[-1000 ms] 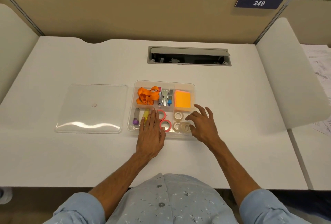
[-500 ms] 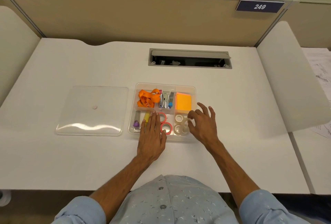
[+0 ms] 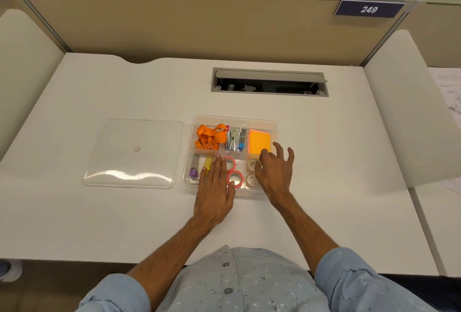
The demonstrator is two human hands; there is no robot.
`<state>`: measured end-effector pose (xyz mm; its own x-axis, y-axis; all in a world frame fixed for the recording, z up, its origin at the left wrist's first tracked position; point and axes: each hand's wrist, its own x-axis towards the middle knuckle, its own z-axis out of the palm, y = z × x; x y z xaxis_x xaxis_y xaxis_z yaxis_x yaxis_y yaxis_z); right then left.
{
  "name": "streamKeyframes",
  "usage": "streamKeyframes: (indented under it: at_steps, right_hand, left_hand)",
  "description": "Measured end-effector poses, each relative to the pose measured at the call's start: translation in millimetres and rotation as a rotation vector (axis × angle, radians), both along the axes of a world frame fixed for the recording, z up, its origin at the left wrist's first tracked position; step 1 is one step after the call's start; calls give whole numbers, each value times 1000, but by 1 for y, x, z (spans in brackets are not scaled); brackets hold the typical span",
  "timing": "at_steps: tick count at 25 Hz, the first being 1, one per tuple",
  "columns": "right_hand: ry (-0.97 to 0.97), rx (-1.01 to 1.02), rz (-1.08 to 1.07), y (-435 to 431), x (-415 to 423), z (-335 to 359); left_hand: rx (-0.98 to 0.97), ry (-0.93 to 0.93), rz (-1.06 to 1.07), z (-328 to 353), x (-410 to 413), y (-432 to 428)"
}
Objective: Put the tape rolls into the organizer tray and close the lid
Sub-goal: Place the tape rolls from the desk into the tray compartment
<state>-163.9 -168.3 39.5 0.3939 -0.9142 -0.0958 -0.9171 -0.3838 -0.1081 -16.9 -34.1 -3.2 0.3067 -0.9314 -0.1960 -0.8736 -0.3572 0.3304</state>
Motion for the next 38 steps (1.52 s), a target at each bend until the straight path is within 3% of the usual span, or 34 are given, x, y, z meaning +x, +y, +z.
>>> streamKeyframes:
  at_steps: [12, 21, 27, 32, 38]
  right_hand:
    - [108, 91, 20, 7, 3, -10]
    - [18, 106, -13, 8, -1, -7]
    - [-99, -31, 35, -6, -24, 5]
    - [-3, -5, 261, 7, -40, -6]
    - [93, 78, 240, 13, -35, -13]
  left_hand:
    - [-6, 0, 2, -2, 0, 1]
    - [-2, 19, 4, -1, 0, 1]
    - [-29, -29, 0, -1, 0, 1]
    - [-55, -41, -3, 1, 0, 2]
    - [-42, -34, -6, 2, -1, 1]
